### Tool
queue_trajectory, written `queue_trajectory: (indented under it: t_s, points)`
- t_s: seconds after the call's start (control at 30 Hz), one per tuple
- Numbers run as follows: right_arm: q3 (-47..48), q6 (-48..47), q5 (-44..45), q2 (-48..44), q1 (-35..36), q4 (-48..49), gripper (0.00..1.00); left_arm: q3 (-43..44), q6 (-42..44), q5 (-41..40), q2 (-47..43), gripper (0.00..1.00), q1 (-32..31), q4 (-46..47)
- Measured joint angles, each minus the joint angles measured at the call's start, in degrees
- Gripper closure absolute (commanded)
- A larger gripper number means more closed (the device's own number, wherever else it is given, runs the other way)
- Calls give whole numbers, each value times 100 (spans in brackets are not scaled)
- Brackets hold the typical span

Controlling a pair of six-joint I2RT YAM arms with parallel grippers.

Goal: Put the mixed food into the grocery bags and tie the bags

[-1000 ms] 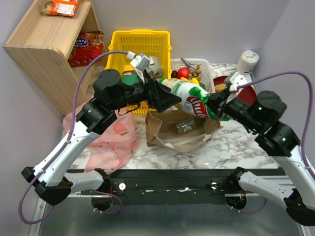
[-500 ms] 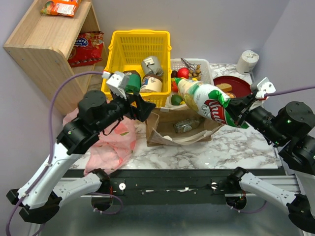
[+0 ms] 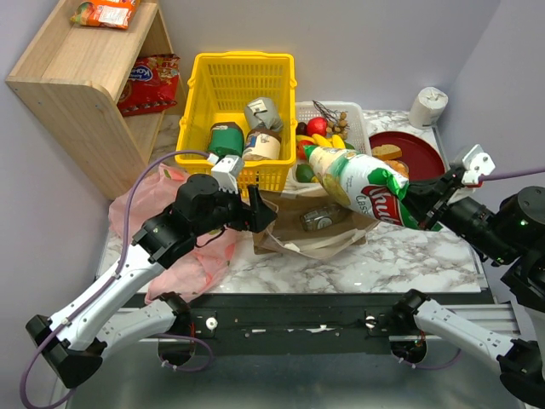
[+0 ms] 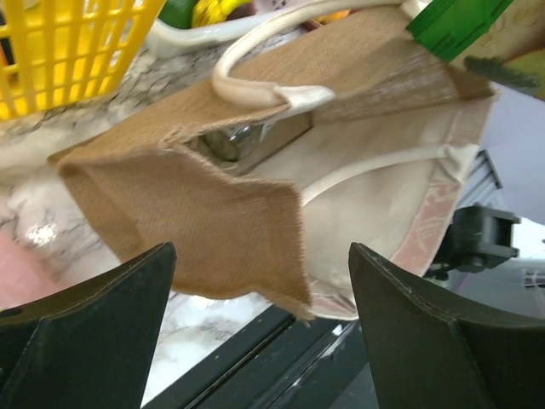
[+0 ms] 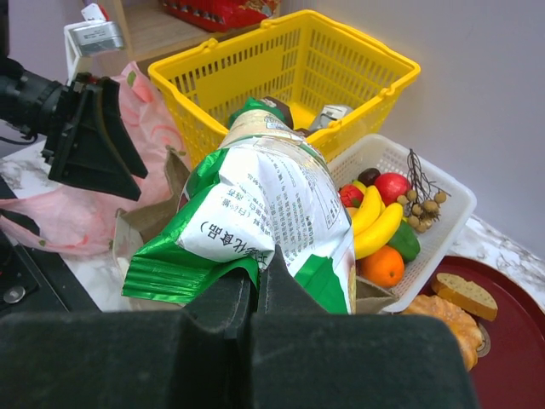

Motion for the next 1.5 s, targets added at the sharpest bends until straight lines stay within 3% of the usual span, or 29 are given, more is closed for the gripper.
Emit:
queue_trajectory:
  t_s: [0.1,0.2,0.3,0.33,0.43,0.63,0.9,1.13,1.4,1.5]
  points:
    - [149,-4,-105,0,0,-26,99,-157,-151,140,-9,9,0,372]
    - [273,-4,-229,2,0,-39,99,-321,-271,249,92,17,0,654]
    - [343,-4,-358,4,0,-42,99,-428,-376,291,323,40,0,828]
    - [345,-4,-387,2,0,-44,99,-448,-365,286,376,53,0,839]
    - [262,-2,-466,0,0,-31,99,-529,-413,173,494,73,0,844]
    - [-533,-48,-527,221,0,-35,99,-660,-424,-199,308,92,0,846]
    - [-1093,-85,-1224,1558,0,367,99,-964,-474,-295,42,100,0,894]
    - [-1711,173,-1895,2363,-2,1563,99,-992,-485,-299,35,100,0,935]
    - [-2826,186,-669,2581,20,2651,99,-914,-417,-302,118,100,0,933]
    - [-2861,400,92,2555,59,2695,91,-837,-369,-356,122,100,0,881]
